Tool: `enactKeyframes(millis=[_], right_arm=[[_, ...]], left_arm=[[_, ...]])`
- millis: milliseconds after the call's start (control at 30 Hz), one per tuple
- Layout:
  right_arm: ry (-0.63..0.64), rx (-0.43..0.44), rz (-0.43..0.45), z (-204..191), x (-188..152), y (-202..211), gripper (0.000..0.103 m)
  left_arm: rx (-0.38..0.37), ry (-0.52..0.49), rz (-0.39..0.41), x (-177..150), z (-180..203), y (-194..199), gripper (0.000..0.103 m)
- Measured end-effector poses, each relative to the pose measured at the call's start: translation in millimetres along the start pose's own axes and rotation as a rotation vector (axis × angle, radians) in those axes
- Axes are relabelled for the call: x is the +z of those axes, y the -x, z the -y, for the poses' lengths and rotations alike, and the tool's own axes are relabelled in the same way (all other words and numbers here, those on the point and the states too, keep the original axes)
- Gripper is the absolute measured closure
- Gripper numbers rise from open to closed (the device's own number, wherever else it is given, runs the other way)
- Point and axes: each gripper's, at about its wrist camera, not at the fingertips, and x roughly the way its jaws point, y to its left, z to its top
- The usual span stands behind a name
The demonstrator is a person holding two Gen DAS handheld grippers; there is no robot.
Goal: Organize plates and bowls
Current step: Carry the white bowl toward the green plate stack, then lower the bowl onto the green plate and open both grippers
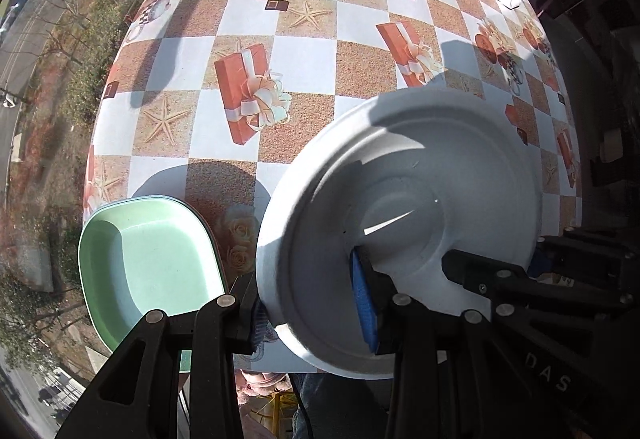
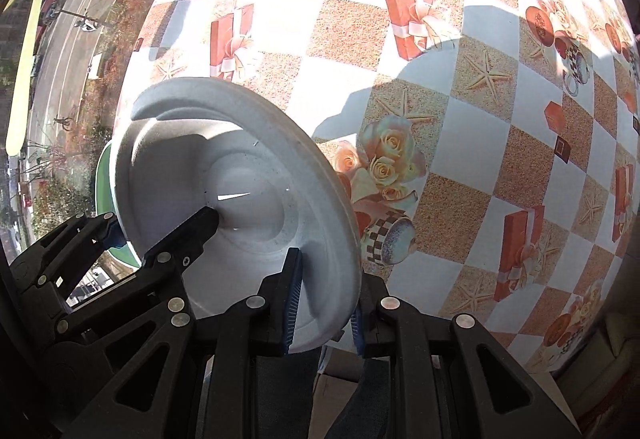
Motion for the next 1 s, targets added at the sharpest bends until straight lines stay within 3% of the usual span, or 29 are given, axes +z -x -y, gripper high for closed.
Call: enactKeyframes(millis=[300, 767, 1000], right_arm=[[0.096, -0.005, -0.005, -17, 13, -4, 0.079], [0.287, 0.043, -0.073, -122, 31, -48, 0.079], [0.297, 0.065, -0.109, -142, 40, -76, 0.079]], left_arm=[[0.017, 0.112, 0.042, -12, -26, 10, 0.064], [0.103, 0.348, 0.045, -53, -117, 20, 0.064], [0.121, 0.414, 0.027, -68, -147, 9, 0.064]])
